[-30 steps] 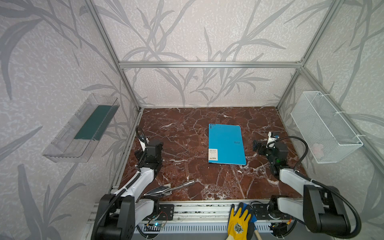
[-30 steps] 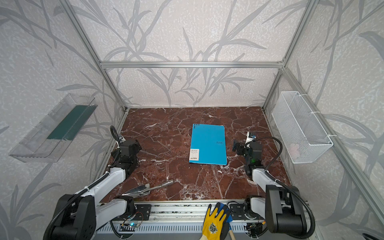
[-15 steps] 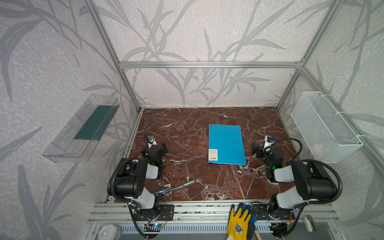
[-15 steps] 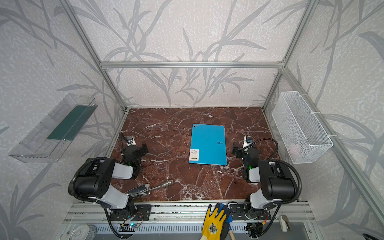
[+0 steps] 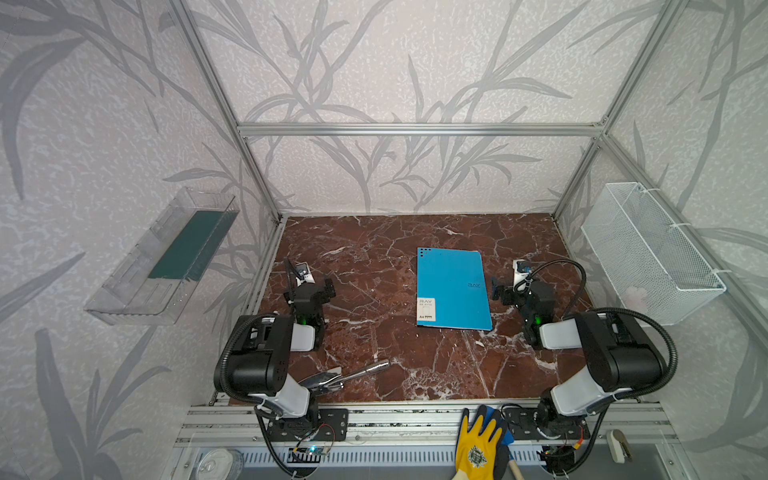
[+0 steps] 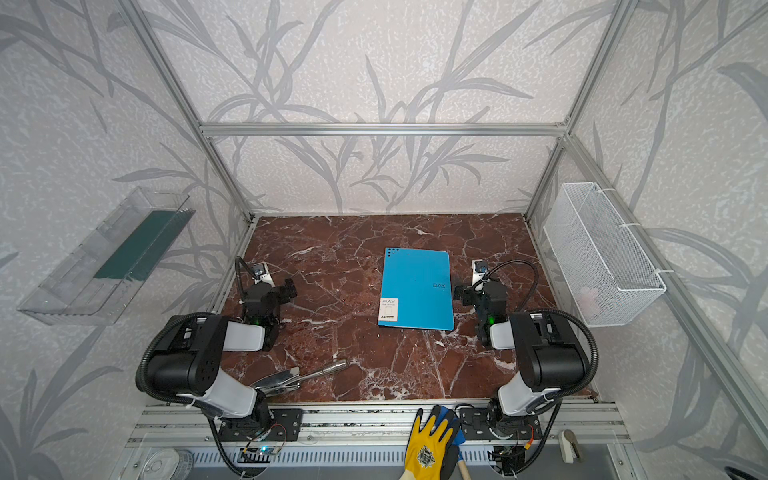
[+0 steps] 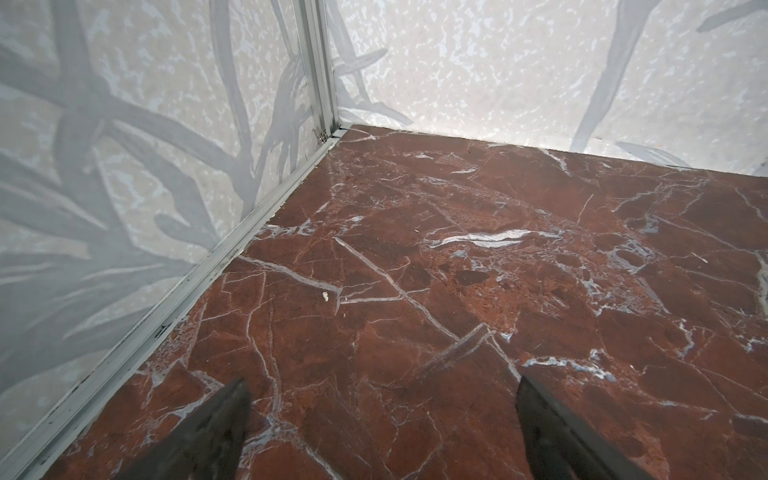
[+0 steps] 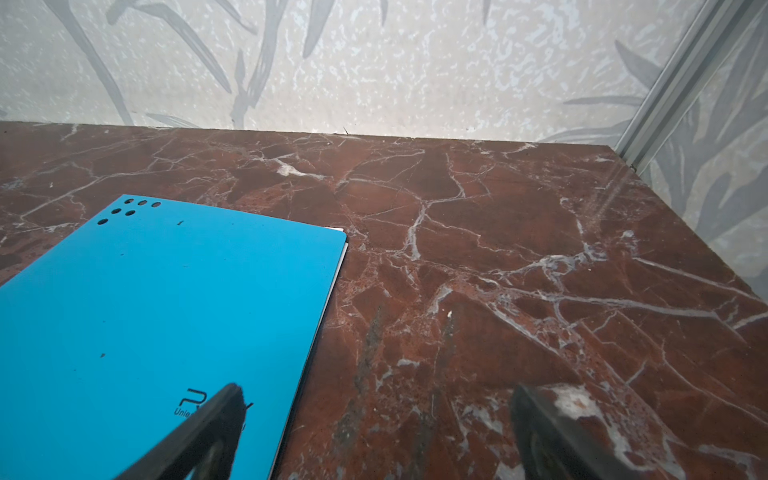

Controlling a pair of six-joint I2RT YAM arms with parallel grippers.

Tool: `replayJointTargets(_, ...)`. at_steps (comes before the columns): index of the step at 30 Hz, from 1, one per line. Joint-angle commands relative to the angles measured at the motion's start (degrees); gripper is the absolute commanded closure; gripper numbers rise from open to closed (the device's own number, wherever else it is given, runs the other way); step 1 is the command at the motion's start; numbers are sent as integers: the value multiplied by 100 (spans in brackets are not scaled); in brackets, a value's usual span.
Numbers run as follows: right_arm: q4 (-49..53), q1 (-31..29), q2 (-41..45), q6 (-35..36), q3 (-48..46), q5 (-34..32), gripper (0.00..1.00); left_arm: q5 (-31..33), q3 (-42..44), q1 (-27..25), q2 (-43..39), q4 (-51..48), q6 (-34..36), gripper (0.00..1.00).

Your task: Put the files into the folder

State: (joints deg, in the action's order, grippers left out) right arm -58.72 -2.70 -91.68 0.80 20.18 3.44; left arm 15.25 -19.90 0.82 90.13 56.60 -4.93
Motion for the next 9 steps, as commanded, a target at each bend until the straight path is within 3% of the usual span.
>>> replayJointTargets(1,10,6,71,87,7,-81,1,-56,-19,13,-29,66,123,1)
replayJointTargets(9,122,4,76,168,59,120,1,-380,-76,21,-30,-62,238,1)
